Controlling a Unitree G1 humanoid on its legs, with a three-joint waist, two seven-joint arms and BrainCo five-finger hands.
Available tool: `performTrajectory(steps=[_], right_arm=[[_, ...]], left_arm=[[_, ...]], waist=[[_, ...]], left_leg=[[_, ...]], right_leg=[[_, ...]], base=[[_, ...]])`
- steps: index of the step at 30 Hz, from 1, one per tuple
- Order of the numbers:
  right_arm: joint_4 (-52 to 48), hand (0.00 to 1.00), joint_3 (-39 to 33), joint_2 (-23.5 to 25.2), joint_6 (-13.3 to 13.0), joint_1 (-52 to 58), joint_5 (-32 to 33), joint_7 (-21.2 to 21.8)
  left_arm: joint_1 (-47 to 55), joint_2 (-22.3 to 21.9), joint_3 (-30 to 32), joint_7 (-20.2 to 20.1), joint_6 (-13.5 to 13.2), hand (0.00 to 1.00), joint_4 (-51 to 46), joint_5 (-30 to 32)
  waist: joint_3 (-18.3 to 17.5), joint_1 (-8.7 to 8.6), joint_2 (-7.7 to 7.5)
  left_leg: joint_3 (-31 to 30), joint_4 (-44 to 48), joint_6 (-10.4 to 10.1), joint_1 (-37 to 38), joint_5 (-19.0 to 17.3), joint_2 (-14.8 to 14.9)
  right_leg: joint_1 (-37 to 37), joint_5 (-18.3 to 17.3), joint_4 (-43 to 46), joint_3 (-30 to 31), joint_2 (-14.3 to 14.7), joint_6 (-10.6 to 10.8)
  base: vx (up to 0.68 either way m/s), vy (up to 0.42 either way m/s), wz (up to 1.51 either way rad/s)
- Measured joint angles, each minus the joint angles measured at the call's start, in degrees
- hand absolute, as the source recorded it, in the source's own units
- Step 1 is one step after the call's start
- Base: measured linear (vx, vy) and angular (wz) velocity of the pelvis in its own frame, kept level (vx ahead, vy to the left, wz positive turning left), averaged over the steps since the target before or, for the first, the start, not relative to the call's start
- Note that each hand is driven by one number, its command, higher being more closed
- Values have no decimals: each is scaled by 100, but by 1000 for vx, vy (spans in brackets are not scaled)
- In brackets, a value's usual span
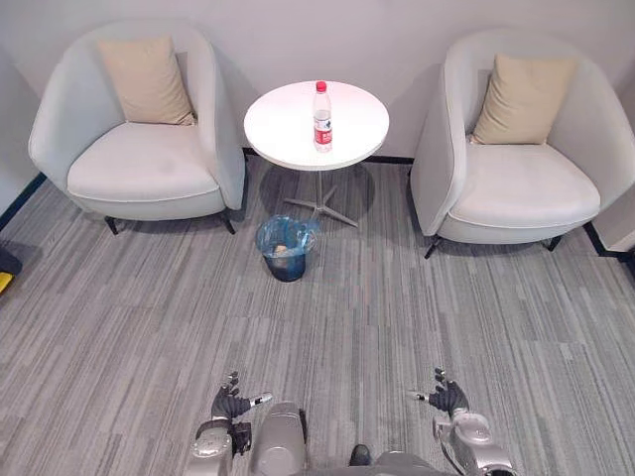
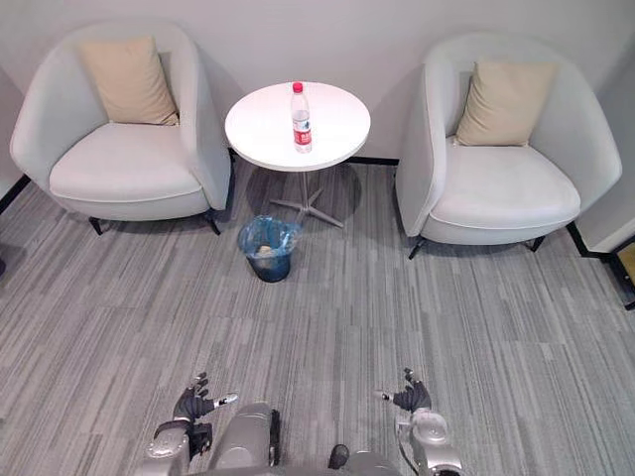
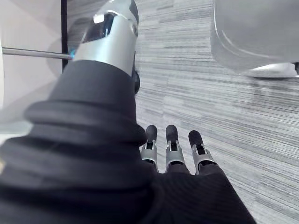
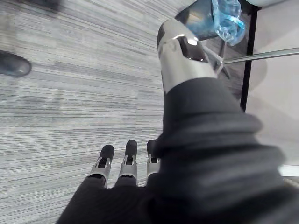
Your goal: Gather rubbish on tea table into small bin, then transfer packed bag to large trash can.
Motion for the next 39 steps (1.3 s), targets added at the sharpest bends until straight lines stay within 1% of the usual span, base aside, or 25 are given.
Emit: performTrajectory(steps=[1, 4, 5, 6, 7, 8, 9, 10, 11, 13, 16, 17, 19, 20, 22, 24, 26, 28, 30, 33, 34, 35, 36, 37, 39], right_arm=[[6, 0, 26, 35, 9, -11, 0, 12], [-13, 0, 9, 55, 4, -22, -22, 19], [-12, 0, 9, 55, 5, -22, -23, 20], [-11, 0, 10, 85, 2, 1, -43, 41], [-10, 0, 10, 102, 2, 30, -60, 54], [-10, 0, 10, 148, 2, 97, -83, 89], [-12, 0, 9, 175, 2, 145, -85, 123], [-13, 0, 14, 199, 3, 307, -87, 137], [-12, 0, 15, 221, 10, 381, -87, 137], [-11, 0, 14, 282, 24, 460, -90, 138], [4, 0, 14, 283, 21, 356, -88, 137], [56, 0, 13, 280, 20, 320, -88, 135], [236, 0, 21, 300, 12, 322, -88, 136], [339, 0, 4, 213, 23, 287, -88, 129], [340, 0, 1, 197, 15, 254, -88, 129], [319, 0, 4, 232, 14, 240, -84, 127], [198, 0, 54, 313, 16, 343, -70, 118], [181, 0, 200, 374, 15, 275, -52, 105], [64, 0, 186, 426, 1, 209, -11, 100], [6, 0, 121, 360, -12, 133, -3, 65], [11, 0, 121, 306, -10, 116, 7, 26], [46, 0, 106, 238, -6, 111, 8, 9], [78, 0, 102, 216, -1, 109, 11, 8], [135, 0, 118, 237, 1, 91, 10, 11], [217, 0, 74, 201, 2, 92, -25, 18]], left_arm=[[59, 15, 7, 2, -1, 0, 12, 0], [91, -8, 27, -6, 2, 0, 69, 3], [92, -8, 25, -6, 2, 0, 72, 3], [103, 13, -48, -5, 4, 0, 124, 5], [112, 16, -85, -5, 6, 0, 125, 6], [94, 32, -146, -5, 6, 0, 127, 6], [87, 34, -190, -4, 12, 0, 133, 6], [87, 12, -228, -4, 10, 0, 134, 6], [90, 29, -288, -2, 10, 0, 138, 6], [12, 24, -305, -1, 9, 0, 164, 5], [-95, 12, -303, 0, 5, 0, 184, 3], [-117, 31, -304, 0, -1, 0, 248, 4], [-112, 138, -302, 0, -9, 0, 345, 1], [-154, 102, -291, -4, 0, 0, 594, 0], [-133, 71, -271, -2, -3, 0, 623, 8], [-132, -38, -105, -10, -1, 0, 617, 8], [-110, -210, 69, -7, 3, 0, 504, 4], [-3, -193, 80, -6, 10, 0, 380, 4], [9, -192, 78, -7, 9, 0, 343, -1], [-13, -206, 40, -9, 5, 0, 343, -5], [-32, -205, 38, -8, 1, 0, 344, -6], [-33, -206, 25, -7, 1, 0, 348, -6], [-7, -201, 27, -6, -1, 0, 349, -6], [-4, -143, 31, -3, 1, 0, 387, -5], [-29, -150, 25, -4, 1, 0, 398, -5]], waist=[[-22, 17, -108], [-58, 16, -305], [-59, 19, -305], [-74, 1, -327], [-84, 4, -351], [-93, -12, -391], [-90, -40, -400], [-96, -79, -391], [-100, -86, -400], [-132, -218, -456], [-109, -328, -405], [-107, -336, -409], [-192, -320, -614], [-191, -334, -477], [-221, -338, -403], [-209, -351, -310], [-116, -317, -124], [-97, -286, -185], [-71, -289, -292], [-69, -271, -272], [-62, -231, -235], [-68, -159, -194], [-73, -119, -184], [-80, -43, -264], [-83, -38, -290]], left_leg=[[74, 85, 333, 44, 77, -141], [374, 582, 555, 113, -603, -425], [385, 586, 571, 130, -621, -431], [495, 508, 641, 417, -837, -506], [529, 423, 662, 566, -893, -543], [538, 261, 693, 886, -963, -628], [519, 174, 739, 1140, -1032, -667], [428, 92, 778, 1472, -1087, -689], [400, 34, 794, 1643, -1097, -690], [251, -255, 795, 2120, -1101, -635], [58, -388, 651, 2361, -1184, -386], [2, -406, 544, 2470, -1246, -295], [-81, -404, 274, 2612, -1413, -340], [-302, -396, 191, 2726, -1468, -127], [-397, -172, 148, 2643, -1491, 75], [-523, 815, -4, 2196, -1584, 268], [-580, 3341, -255, 1168, -1322, 705], [-423, 4178, -260, 694, -1334, 861], [-86, 3922, -161, 337, -1397, 868], [425, 2089, -135, 219, -1376, 726], [532, 1268, -168, 222, -1273, 584], [562, 647, -72, 292, -744, 460], [584, 477, -6, 420, -388, 421], [658, 343, 165, 582, -303, 251], [693, 439, 344, 651, -554, 60]], right_leg=[[54, -184, 51, 133, -126, 99], [-41, -575, 740, 460, -486, 332], [-54, -582, 788, 477, -496, 343], [-398, -647, 1895, 564, -604, 537], [-605, -597, 2454, 557, -649, 693], [-1085, -397, 3625, 494, -779, 1046], [-1336, -395, 4343, 412, -867, 1045], [-1574, -466, 4895, 139, -970, 915], [-1665, -509, 5007, -5, -1026, 848], [-2124, -655, 4684, -369, -1083, 609], [-2567, -616, 3414, -458, -900, 556], [-2576, -367, 2543, -407, -781, 483], [-2540, 780, 1430, -217, -756, 315], [-2517, 853, 1671, -284, -626, 166], [-2443, 507, 1591, -416, -455, 54], [-2238, 368, 1379, -555, -280, 29], [-1488, 260, 900, -783, 121, -175], [-1102, 151, 763, -800, 228, -367], [-796, 139, 492, -783, 187, -376], [-492, 175, 190, -775, 63, -267], [-427, 140, 187, -752, -8, -201], [-389, 76, 199, -677, -67, -96], [-361, 41, 210, -607, -98, -39], [-312, -11, 219, -494, -235, 56], [-272, -212, 403, -476, -447, 268]], base=[[402, 174, -38], [416, 167, -23], [439, 177, -30], [364, 139, -24], [374, 114, -31], [396, 93, -11], [402, 82, 6], [330, 48, 27], [332, 19, 45], [481, -27, 39], [368, -104, 29], [432, -190, 34], [364, -211, 22], [362, -268, 26], [406, -324, 15], [288, -271, 25], [326, -283, 37], [279, -168, 3], [243, -124, 2], [241, 12, -2], [425, 178, -11], [318, 148, -24], [350, 180, -23], [297, 141, -10], [371, 180, 9]])
